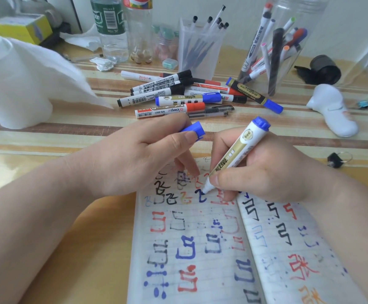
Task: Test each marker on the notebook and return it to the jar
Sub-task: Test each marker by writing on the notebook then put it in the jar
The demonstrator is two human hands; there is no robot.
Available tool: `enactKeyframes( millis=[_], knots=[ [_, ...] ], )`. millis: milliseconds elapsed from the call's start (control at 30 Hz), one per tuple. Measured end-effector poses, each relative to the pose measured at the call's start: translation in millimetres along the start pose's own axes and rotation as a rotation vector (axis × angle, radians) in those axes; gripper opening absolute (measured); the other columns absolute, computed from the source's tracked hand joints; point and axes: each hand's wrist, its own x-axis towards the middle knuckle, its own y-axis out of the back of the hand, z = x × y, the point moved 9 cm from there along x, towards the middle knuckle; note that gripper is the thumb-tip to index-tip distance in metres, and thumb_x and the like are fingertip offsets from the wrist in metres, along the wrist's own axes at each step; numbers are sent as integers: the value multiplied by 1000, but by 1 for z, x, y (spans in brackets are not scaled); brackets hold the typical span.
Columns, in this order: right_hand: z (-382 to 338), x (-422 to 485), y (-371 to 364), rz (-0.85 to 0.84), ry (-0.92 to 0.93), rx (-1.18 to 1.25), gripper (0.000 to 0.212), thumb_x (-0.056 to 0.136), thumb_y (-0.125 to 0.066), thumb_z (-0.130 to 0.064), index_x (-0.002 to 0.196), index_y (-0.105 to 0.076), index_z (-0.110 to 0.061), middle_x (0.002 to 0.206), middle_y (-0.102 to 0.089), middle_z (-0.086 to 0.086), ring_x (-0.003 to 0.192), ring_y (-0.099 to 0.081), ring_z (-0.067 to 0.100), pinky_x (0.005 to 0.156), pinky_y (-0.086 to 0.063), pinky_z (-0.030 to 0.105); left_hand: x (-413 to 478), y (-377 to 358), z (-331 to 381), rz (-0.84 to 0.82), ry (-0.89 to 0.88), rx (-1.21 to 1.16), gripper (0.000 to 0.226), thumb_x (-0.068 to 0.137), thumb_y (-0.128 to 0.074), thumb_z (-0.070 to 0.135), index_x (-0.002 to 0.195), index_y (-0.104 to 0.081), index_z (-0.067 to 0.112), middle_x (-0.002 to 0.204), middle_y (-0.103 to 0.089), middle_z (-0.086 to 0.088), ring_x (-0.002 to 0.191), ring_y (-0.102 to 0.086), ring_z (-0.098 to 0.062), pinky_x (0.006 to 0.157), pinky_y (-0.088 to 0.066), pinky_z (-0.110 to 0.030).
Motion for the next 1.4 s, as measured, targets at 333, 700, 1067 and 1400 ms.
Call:
enactKeyframes(
  millis=[333,700,1067,1400],
  knots=[
    [5,3,7,49,26,68,8,66,-63,-8,62,-57,-6,52,-66,8,46,-66,28,43,-48,35,0,-2,-3,-15,-3,-2,41,101,-40,46,99,-56,8,96,-79,11,95,-70,-14,89,-49,-36],
    [9,6,44,366,231,715,8,61,-64,-12,61,-56,-10,51,-34,7,42,-30,17,44,-36,25,2,-3,8,9,-84,172,23,99,-49,55,103,-56,34,85,-74,30,74,-69,-13,72,-56,-40],
    [6,6,33,255,266,531,8,70,-74,-18,72,-69,-12,55,-52,13,44,-45,24,45,-40,28,4,-4,11,31,-120,187,24,95,-51,54,105,-61,35,85,-74,28,75,-68,-14,70,-53,-39],
    [-2,2,29,158,287,578,27,74,-88,-28,89,-76,-9,65,-64,12,49,-54,22,46,-45,29,-5,11,30,285,-253,233,23,98,-59,44,93,-69,24,67,-64,21,60,-59,-2,55,-41,-12]
  ],
)
